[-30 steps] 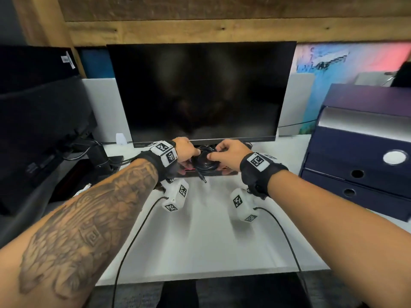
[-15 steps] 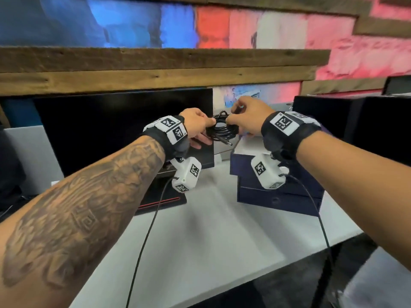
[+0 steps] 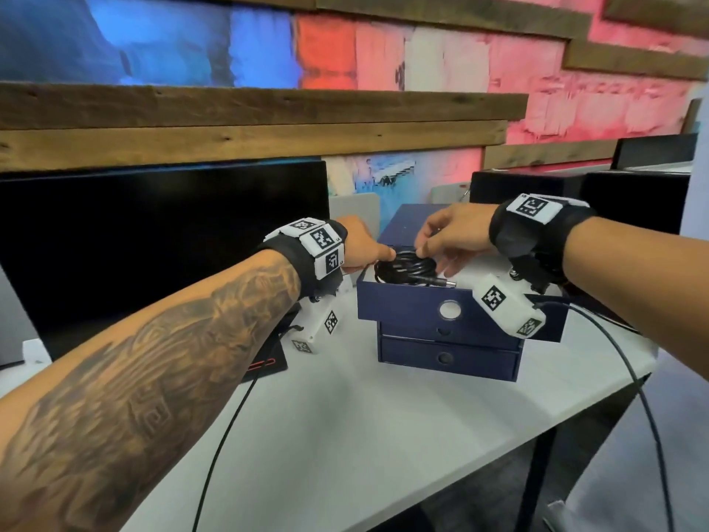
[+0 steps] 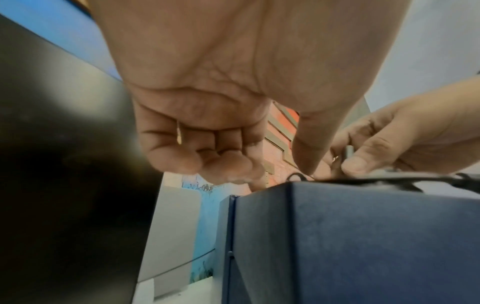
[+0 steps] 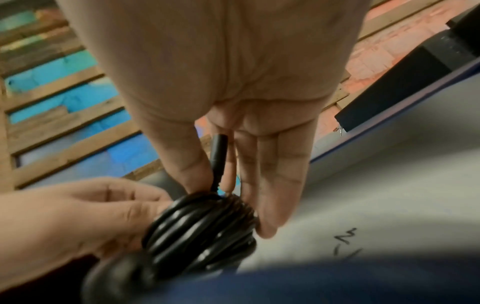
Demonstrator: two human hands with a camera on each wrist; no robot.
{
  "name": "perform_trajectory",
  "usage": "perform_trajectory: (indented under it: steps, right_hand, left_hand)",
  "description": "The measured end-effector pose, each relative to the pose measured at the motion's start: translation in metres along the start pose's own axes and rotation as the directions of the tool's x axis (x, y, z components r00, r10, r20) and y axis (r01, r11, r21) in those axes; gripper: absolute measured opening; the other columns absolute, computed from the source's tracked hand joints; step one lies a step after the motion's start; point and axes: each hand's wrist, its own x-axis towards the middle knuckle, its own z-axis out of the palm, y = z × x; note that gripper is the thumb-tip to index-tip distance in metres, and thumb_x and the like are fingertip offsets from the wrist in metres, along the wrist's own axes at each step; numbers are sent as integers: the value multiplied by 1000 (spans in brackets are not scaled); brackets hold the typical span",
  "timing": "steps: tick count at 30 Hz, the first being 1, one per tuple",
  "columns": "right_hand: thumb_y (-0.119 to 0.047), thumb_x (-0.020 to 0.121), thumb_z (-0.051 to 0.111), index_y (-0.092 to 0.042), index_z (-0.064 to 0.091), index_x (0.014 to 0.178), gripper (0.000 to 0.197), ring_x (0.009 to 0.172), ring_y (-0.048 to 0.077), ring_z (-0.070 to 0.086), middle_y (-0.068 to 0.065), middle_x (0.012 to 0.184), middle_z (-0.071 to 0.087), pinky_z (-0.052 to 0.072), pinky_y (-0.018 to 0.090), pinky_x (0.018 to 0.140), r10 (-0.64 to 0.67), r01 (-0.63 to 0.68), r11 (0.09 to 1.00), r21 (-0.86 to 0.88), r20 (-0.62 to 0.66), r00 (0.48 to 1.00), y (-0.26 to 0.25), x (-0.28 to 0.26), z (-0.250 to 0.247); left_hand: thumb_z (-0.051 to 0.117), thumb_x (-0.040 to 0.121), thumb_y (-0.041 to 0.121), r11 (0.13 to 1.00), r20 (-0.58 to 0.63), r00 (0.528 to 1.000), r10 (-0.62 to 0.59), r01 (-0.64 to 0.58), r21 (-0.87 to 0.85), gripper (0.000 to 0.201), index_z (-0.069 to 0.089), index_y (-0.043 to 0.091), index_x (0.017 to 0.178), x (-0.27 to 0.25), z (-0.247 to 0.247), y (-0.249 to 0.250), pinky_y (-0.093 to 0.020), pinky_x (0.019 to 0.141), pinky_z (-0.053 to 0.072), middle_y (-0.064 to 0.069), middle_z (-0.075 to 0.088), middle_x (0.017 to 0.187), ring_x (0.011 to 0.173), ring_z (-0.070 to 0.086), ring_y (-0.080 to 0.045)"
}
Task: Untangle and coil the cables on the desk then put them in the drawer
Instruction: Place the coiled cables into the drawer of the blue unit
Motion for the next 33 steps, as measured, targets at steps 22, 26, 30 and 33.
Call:
perform_trajectory:
  steps: [22,26,30,33]
  right_hand:
    - [-27,97,61,-25,64,130,34,112,19,59,-3,124,64,57,37,94,28,90,847,-524,212,977,-13,-19,22]
    - [-37,96,63,-28,59,136,41,122,16,57,-7,131,62,40,35,111,-106,141,790,-596,93,990,-22,-20,19]
    - [-37,92,67,-28,69,117,27,113,17,61,-5,118,66,46,35,100,-275,203,820,-536,-58,960,-48,-16,32]
    - [-38,92,66,-29,70,111,22,104,15,58,-8,105,61,40,28,83,-378,272,800,-535,-98,921,-74,-13,58]
  left_hand:
    - [72,88,35,967,186,965,184,-212,139,27,74,18,109,2,14,7,-26,80,52,-2,74,105,99,68,-19]
    - [70,88,40,972,132,969,209,-220,79,29,73,23,112,-7,5,-3,-28,84,49,2,71,106,100,64,-17]
    - [68,91,37,973,-88,971,220,-225,-47,31,69,22,118,-25,-14,-31,-26,86,45,3,68,115,105,62,-14]
    - [67,93,32,978,-192,967,168,-188,-92,29,67,20,119,-44,-30,-62,-24,83,42,6,66,111,100,60,-10]
